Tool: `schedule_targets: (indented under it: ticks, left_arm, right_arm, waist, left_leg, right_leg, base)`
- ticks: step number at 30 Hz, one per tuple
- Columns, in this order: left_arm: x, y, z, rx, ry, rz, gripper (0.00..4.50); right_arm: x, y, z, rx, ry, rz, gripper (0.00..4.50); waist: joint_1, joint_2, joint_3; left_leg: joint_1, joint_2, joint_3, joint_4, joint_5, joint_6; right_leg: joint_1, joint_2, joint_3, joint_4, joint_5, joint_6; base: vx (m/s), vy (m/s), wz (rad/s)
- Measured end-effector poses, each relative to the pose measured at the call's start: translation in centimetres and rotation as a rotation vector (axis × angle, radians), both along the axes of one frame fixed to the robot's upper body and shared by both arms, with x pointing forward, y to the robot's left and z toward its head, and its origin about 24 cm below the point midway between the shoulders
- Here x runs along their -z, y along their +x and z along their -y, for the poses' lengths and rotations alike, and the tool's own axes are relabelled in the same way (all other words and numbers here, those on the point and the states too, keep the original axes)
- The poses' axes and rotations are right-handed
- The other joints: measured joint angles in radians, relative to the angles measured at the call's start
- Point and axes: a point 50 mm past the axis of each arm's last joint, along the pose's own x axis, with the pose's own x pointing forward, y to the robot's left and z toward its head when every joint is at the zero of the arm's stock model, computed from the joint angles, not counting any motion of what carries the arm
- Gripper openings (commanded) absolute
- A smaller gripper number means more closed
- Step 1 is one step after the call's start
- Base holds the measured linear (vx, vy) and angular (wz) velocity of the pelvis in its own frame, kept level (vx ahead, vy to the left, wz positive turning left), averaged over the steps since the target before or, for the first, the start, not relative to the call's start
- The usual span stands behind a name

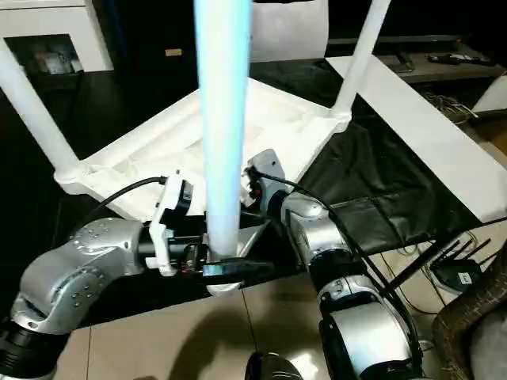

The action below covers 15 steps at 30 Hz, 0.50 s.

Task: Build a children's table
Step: Rotate table base

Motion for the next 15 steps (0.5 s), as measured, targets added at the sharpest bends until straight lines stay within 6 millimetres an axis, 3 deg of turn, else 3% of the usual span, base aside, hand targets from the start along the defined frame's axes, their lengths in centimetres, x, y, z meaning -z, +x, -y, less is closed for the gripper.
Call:
schedule_targets:
  ticks: [2, 5, 8, 12, 15]
  left_arm:
    - [0.0, 0.0, 0.0, -0.002, 0.001, 0.004, 4.39]
    - [0.0, 0.1, -0.3, -0.005, 0.011, 0.008, 4.39]
    - [0.0, 0.2, -0.7, -0.015, 0.022, 0.011, 4.39]
    - [-0.2, 0.2, -0.9, -0.004, 0.017, 0.008, 4.39]
    - [-0.3, 0.2, -1.0, -0.007, 0.012, 0.006, 4.39]
  right_arm:
    - [-0.6, 0.5, 1.6, 0.106, 0.011, 0.035, 4.50]
    - [-0.5, 1.0, 5.7, 0.316, -0.073, 0.039, 4.50]
    - [0.3, 0.9, 8.6, 0.469, -0.159, 0.014, 4.50]
    - [1.5, 0.5, 9.0, 0.529, -0.223, -0.042, 4.50]
    - [2.5, 0.3, 7.6, 0.459, -0.203, -0.088, 4.50]
  waist:
    - [0.003, 0.000, 0.000]
    - [0.011, 0.002, 0.000]
    - [0.002, 0.003, -0.001]
    - [-0.012, 0.007, -0.003]
    - [-0.023, 0.008, -0.003]
  left_leg:
    - [0.000, 0.000, 0.000, 0.000, 0.000, 0.000]
    - [0.000, -0.002, 0.000, 0.000, 0.001, -0.001]
    - [0.001, -0.003, 0.000, 0.000, 0.001, -0.002]
    - [0.001, -0.003, 0.000, 0.000, 0.001, -0.001]
    - [0.000, -0.003, -0.001, 0.001, 0.001, -0.001]
  right_leg:
    - [0.000, 0.000, 0.000, 0.000, 0.000, 0.000]
    - [0.000, 0.000, 0.001, 0.000, 0.000, 0.000]
    - [0.000, 0.002, 0.001, 0.001, 0.000, 0.000]
    - [0.000, 0.002, 0.000, 0.001, 0.000, 0.000]
    - [0.000, 0.002, -0.001, 0.001, 0.000, 0.000]
  base:
    - [0.000, 0.000, 0.00]
    - [0.000, 0.000, 0.00]
    - [0.000, 0.000, 0.00]
    - [0.000, 0.000, 0.00]
    - [0.000, 0.000, 0.00]
